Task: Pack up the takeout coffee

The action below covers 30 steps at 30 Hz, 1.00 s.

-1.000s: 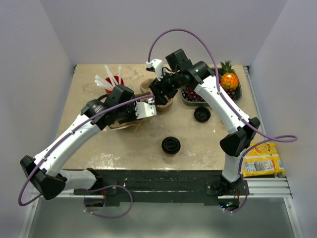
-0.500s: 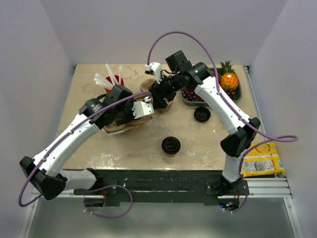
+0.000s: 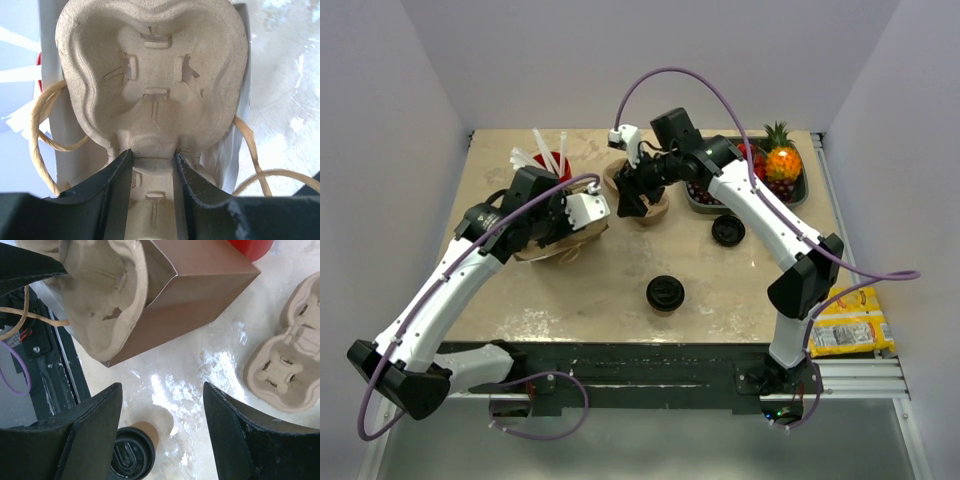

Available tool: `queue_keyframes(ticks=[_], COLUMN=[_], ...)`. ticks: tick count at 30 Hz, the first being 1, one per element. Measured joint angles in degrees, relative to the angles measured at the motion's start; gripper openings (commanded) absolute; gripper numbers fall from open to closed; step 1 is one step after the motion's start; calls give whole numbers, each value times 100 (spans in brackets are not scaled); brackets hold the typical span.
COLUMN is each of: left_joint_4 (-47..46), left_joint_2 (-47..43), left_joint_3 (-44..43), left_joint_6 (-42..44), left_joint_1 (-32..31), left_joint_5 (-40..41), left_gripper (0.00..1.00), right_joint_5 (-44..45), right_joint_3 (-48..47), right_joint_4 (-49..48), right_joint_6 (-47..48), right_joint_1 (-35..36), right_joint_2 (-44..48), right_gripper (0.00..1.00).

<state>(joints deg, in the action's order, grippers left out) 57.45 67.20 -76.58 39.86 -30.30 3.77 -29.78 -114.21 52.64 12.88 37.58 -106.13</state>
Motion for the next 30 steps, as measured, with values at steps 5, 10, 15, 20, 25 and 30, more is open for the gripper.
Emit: queue_keyframes(ticks=[5,10,15,20,25,30], left_joint_4=[-184,-208,-208,-208,-492,-675], left_joint_2=[-42,-42,-44,-125,-730,-1292], left_joint_3=[37,48,48,50,485,1010], left_joint_6=[2,-17,-39,-140,-168,-125], left_joint_1=[299,345,509,737,1338,1416], left_joint_5=[-236,-391,-595,-824,-1427,-1926], left_gripper=[0,0,0,0,0,0], right_joint_5=[-72,-258,-293,-326,-640,-975], right_joint_3=[79,240,352,380,437,763], right_joint_4=[-435,-748,-1010,-1097,-1335,-2026], right_joint_6=[-236,-562,-817,-944,-1073,-1582], right_joint_1=[87,199,319,400,387,321], right_joint_2=[0,0,0,0,7,151], right_gripper=[69,69,69,69,71,72])
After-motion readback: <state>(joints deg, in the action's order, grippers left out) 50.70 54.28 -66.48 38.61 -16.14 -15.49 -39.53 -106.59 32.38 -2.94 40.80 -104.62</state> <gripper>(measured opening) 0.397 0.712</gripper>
